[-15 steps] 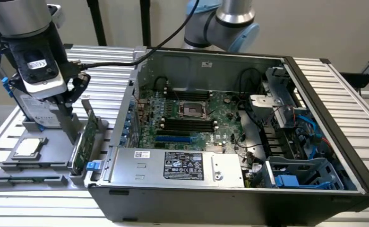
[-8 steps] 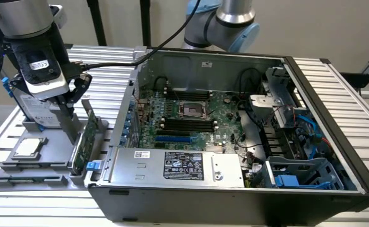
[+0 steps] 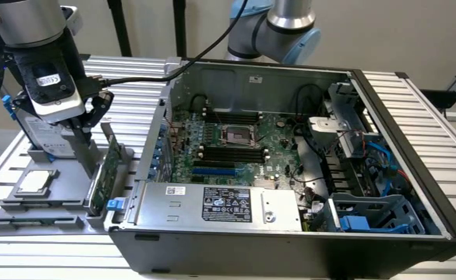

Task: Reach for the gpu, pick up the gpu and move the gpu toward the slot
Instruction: 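Pick up the gpu and move the gpu toward the slot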

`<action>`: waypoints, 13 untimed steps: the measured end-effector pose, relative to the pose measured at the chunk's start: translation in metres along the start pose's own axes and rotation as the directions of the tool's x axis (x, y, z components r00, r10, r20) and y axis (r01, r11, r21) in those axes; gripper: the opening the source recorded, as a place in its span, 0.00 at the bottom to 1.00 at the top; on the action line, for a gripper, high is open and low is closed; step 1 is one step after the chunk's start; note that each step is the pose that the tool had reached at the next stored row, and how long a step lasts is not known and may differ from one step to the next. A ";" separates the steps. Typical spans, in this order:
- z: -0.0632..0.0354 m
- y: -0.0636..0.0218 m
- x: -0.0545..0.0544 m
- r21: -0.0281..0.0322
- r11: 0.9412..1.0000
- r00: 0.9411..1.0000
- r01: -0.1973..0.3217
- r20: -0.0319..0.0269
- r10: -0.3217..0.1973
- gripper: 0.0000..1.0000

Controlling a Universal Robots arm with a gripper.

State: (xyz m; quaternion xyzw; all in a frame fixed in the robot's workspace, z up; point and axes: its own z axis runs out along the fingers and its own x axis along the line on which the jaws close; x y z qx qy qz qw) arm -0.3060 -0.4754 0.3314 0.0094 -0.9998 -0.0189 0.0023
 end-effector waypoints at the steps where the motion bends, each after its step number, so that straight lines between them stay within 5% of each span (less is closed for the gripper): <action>1: 0.0000 0.0000 0.000 0.000 1.000 1.000 0.000 0.000 0.000 0.18; 4: 0.0000 0.0000 0.000 0.000 1.000 1.000 0.000 0.000 0.000 0.24; 9: 0.0035 -0.0001 0.000 0.000 1.000 1.000 0.000 0.000 0.000 0.48; 13: 0.0109 -0.0004 0.000 0.000 1.000 1.000 0.000 0.000 0.000 0.48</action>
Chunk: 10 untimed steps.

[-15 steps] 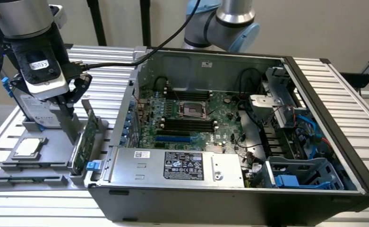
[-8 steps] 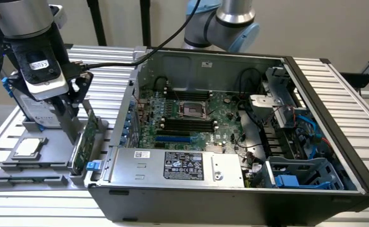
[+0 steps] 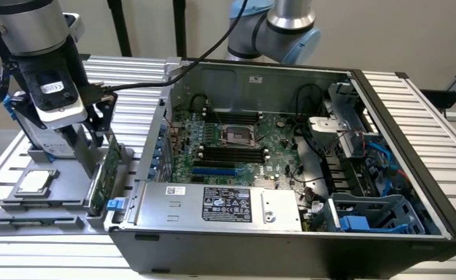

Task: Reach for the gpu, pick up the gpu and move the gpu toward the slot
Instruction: 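Pick up the gpu and move the gpu toward the slot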

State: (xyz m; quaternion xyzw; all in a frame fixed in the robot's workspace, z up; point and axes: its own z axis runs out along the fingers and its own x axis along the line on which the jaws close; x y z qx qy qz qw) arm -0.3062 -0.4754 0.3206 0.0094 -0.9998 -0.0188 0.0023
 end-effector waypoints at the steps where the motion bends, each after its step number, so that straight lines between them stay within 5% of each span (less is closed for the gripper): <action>1: 0.0018 -0.0001 0.000 0.000 1.000 1.000 0.000 0.000 0.000 0.48; 10: 0.0181 -0.0008 0.001 0.000 1.000 1.000 0.000 0.000 0.000 0.48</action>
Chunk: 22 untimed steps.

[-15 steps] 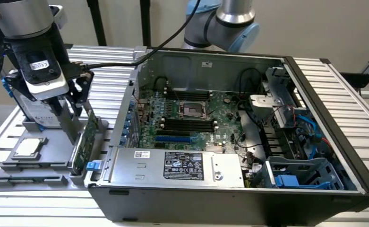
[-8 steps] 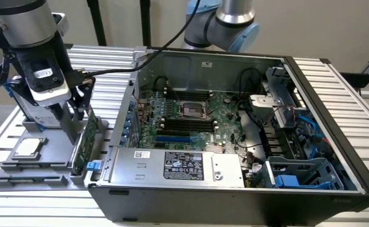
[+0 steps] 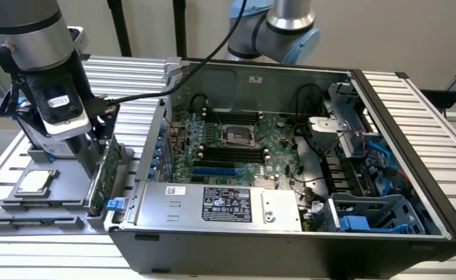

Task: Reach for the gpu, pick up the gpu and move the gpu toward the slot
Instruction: 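Pick up the gpu and move the gpu toward the slot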

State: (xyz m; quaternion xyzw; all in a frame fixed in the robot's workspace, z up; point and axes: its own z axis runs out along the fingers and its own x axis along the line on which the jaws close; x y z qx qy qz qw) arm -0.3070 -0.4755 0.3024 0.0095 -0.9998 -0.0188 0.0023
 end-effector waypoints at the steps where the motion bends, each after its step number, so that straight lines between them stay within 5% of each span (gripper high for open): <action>1: 0.0018 -0.0001 0.000 0.000 1.000 1.000 0.000 0.000 0.000 0.48; 12: 0.0218 -0.0032 0.003 0.000 1.000 1.000 0.000 0.000 0.000 0.48; 22: 0.0399 -0.0053 0.004 0.000 1.000 1.000 0.000 0.007 0.000 0.48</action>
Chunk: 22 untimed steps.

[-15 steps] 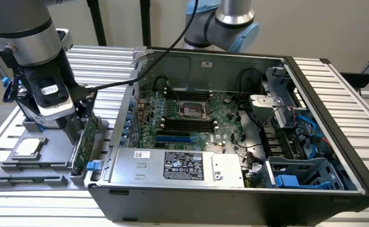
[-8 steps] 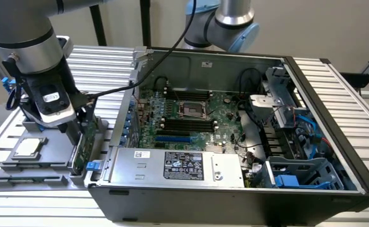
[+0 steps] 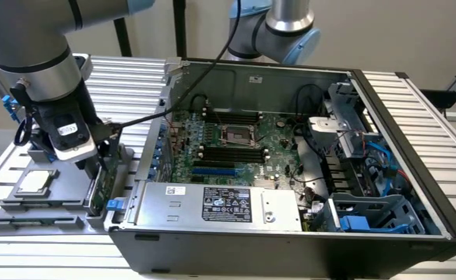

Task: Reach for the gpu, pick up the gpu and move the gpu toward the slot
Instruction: 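Pick up the gpu and move the gpu toward the slot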

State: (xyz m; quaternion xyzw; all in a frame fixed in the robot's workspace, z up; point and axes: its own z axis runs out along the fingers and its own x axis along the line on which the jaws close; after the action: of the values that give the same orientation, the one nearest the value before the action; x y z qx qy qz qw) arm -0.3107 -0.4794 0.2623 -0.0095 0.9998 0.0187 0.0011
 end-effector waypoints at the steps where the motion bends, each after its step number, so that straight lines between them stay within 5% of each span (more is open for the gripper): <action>1: 0.0018 -0.0002 0.000 0.000 1.000 1.000 0.000 0.000 0.000 0.48; 14: 0.0222 -0.0014 -0.002 0.000 1.000 1.000 0.000 0.004 0.000 0.48; 22: 0.0223 -0.0014 -0.003 0.001 1.000 1.000 0.000 0.004 0.000 0.30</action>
State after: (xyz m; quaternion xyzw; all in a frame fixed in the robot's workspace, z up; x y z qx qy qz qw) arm -0.3072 -0.4800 0.2400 -0.0096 0.9998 0.0184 0.0033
